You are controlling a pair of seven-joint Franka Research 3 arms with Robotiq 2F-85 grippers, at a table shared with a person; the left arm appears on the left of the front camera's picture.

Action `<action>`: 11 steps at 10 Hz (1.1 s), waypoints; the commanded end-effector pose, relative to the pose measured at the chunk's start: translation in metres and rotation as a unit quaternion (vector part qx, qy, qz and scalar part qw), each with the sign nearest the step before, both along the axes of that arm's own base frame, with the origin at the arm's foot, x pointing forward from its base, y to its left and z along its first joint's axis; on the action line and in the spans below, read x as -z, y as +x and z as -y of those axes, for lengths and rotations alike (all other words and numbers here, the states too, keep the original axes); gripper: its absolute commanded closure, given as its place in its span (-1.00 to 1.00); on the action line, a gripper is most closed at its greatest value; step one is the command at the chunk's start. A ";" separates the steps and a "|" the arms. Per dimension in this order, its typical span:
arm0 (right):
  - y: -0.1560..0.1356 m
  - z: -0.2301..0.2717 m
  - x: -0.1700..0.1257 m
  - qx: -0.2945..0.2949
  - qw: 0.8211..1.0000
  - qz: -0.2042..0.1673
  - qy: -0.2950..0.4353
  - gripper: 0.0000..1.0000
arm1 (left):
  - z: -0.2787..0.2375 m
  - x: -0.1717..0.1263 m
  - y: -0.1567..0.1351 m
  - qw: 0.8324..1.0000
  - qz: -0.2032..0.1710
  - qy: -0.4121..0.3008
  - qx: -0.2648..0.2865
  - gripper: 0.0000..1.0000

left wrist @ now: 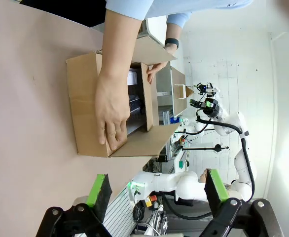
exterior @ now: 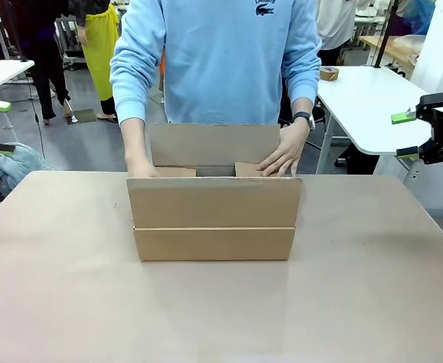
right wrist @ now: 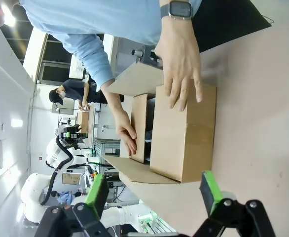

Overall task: Pack the gift set into the box.
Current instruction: Press and hold the closed box until the human finishes sealing it.

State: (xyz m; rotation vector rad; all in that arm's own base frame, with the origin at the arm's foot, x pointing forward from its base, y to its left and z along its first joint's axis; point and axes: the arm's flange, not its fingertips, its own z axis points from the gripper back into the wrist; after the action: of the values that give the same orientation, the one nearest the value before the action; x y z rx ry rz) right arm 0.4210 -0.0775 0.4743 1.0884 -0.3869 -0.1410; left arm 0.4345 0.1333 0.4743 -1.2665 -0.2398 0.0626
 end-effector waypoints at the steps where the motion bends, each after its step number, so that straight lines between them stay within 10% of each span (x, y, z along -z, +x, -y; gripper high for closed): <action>1: 0.000 0.000 0.001 -0.004 1.000 0.012 0.008 -1.00 | -0.002 0.001 -0.003 1.000 0.007 0.003 0.007 -1.00; 11: 0.000 0.000 0.001 -0.004 1.000 0.012 0.008 -1.00 | -0.002 0.001 -0.003 1.000 0.007 0.003 0.007 -1.00</action>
State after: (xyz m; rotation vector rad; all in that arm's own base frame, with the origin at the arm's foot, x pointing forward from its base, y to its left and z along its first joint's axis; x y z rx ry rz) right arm 0.4209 -0.0775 0.4743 1.0885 -0.3868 -0.1409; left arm 0.4345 0.1333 0.4743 -1.2665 -0.2398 0.0626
